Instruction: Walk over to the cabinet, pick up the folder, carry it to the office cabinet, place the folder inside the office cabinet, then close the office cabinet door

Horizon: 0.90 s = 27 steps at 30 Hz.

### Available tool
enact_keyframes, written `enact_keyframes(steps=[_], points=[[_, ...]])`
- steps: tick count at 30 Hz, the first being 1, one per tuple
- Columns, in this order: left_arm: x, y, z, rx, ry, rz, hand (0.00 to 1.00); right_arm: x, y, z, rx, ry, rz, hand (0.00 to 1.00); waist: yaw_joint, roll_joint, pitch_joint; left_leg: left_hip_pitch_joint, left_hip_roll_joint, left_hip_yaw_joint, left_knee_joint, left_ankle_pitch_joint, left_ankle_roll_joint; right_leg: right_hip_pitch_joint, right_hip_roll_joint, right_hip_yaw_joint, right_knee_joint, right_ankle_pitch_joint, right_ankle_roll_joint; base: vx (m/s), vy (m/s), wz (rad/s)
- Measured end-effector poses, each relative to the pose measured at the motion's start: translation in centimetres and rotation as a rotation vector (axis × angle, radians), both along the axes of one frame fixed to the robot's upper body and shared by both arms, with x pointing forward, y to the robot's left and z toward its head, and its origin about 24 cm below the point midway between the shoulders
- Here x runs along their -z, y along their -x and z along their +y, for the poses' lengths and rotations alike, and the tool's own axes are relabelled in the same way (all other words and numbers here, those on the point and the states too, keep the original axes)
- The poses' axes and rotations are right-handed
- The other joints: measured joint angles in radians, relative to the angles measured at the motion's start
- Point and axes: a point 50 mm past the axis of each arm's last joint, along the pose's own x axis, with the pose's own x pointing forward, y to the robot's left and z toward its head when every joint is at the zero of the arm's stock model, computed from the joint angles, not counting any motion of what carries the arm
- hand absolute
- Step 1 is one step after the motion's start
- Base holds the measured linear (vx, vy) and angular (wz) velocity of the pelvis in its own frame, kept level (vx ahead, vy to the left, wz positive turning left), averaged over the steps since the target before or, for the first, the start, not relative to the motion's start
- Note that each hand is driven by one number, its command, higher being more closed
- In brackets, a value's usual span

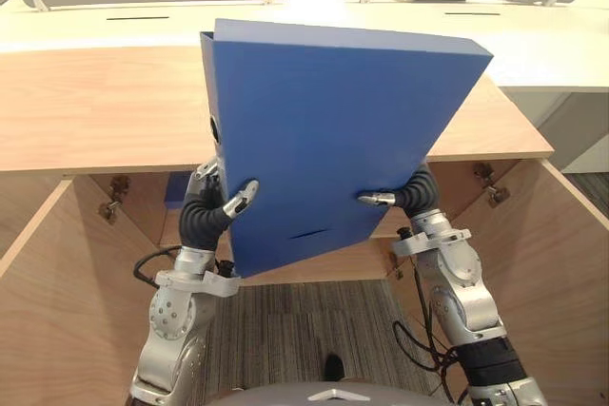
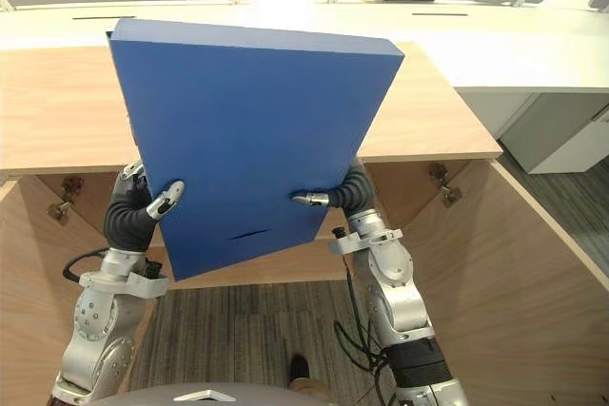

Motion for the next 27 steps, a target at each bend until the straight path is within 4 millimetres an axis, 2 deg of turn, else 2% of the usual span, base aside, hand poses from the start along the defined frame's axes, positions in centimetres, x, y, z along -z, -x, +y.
enact_keyframes(steps=[7,12,13,23,27], points=[[0.0,0.0,0.2,-0.026,-0.056,-0.007,1.00,1.0,-0.2,0.5,-0.034,0.036,0.047,1.00,-0.003,-0.001,0.000,0.000,0.000,0.000,0.001,0.000,0.000,0.000,-0.002,0.000,0.000,0.000,0.000,-0.05,-0.026,0.00],[0.0,0.0,0.2,-0.046,-0.073,-0.010,1.00,0.9,-0.2,0.8,-0.040,0.029,0.043,1.00,-0.002,-0.001,0.000,-0.001,-0.001,0.000,0.002,0.000,0.001,0.000,-0.002,0.000,0.000,0.000,0.000,-0.05,-0.024,0.00],[0.0,0.0,0.2,-0.052,-0.074,-0.011,0.00,0.9,-0.2,0.9,-0.039,0.026,0.042,1.00,-0.002,-0.001,0.000,-0.001,-0.001,0.000,0.002,0.000,0.001,0.000,-0.002,0.000,0.000,0.000,0.000,0.00,0.000,0.00],[-0.9,-0.7,1.4,-0.223,-0.179,-0.075,0.00,1.1,-0.2,2.4,-0.002,-0.006,0.025,1.00,0.001,-0.005,-0.002,-0.001,-0.001,0.000,0.003,0.001,0.001,0.000,-0.002,0.000,0.000,0.001,-0.001,0.00,0.000,0.00],[-0.9,-0.9,3.1,-0.377,-0.167,-0.076,0.00,1.0,-0.3,2.8,0.029,-0.045,0.016,1.00,0.005,-0.008,-0.003,0.000,-0.002,-0.006,0.003,0.001,0.001,0.005,-0.002,-0.002,0.000,0.001,-0.001,0.00,0.000,0.02]])
